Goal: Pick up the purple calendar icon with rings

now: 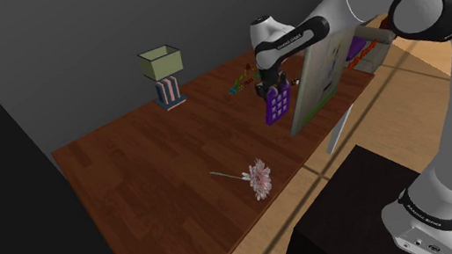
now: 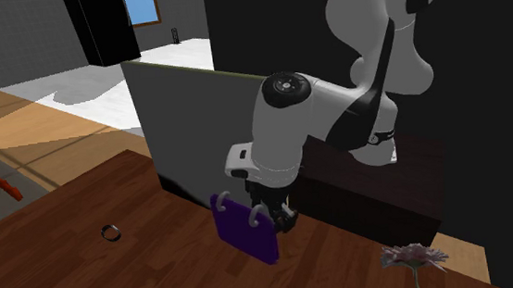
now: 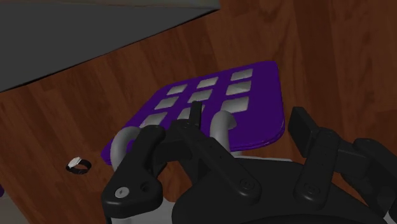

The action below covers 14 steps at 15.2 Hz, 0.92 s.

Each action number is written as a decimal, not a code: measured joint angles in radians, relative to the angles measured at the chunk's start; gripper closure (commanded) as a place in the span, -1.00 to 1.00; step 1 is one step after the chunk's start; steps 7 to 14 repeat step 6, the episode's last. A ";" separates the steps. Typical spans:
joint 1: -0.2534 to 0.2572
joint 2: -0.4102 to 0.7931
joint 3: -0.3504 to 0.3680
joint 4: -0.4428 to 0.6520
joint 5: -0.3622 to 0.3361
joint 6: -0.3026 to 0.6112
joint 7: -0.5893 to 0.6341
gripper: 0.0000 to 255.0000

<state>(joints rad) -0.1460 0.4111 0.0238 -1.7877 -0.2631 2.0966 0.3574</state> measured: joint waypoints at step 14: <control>0.000 -0.039 0.003 0.024 0.009 -0.061 -0.015 1.00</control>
